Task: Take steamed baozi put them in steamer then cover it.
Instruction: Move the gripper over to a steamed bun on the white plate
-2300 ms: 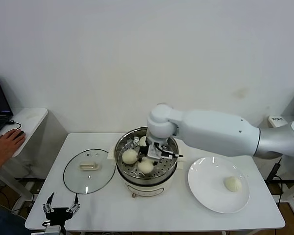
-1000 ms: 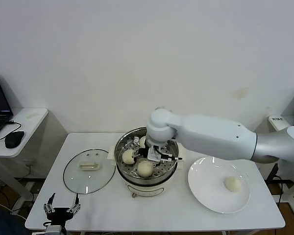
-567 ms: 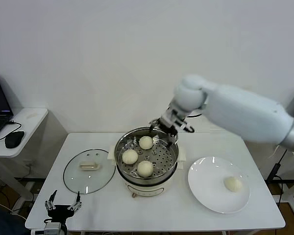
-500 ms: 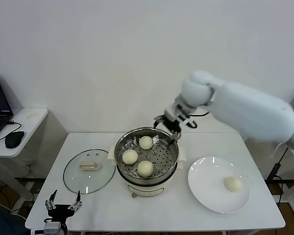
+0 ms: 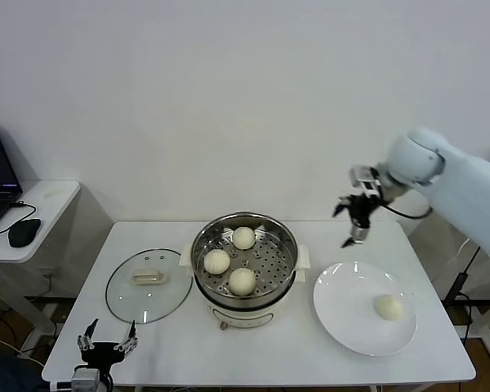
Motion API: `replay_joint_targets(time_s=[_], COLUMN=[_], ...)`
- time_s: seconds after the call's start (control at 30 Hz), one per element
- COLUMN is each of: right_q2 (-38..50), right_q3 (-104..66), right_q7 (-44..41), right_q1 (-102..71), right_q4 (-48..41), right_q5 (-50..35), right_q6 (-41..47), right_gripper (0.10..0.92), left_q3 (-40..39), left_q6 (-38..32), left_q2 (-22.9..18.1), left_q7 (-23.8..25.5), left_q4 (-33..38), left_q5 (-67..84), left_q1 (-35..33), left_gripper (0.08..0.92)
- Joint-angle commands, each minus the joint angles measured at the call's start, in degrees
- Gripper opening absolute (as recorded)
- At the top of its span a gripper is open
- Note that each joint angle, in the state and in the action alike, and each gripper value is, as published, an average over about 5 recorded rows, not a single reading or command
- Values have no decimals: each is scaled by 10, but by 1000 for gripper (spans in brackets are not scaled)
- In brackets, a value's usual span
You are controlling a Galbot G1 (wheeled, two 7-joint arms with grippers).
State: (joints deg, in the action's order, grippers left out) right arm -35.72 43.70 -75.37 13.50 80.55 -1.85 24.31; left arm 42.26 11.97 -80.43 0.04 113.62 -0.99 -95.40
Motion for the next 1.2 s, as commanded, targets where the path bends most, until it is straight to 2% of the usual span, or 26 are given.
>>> replay_joint_targets(time_s=[0.03, 0.63, 1.2], right_q2=[69, 28, 1], right_q3=[-64, -65, -72], right_q7=[-7, 1, 13], right_q1=[-151, -216, -231], right_q4=[-10, -56, -75], right_q5=[90, 176, 201], right_q6=[40, -11, -17], right_gripper=[823, 823, 823], left_q3=[1, 4, 5], left_q6=[5, 7, 7], left_q2=[1, -1, -2], left_q7=[2, 3, 3], left_q4=[-4, -21, -29], left_q5=[8, 7, 5], left_q1=[0, 5, 3], left_gripper=[823, 823, 823])
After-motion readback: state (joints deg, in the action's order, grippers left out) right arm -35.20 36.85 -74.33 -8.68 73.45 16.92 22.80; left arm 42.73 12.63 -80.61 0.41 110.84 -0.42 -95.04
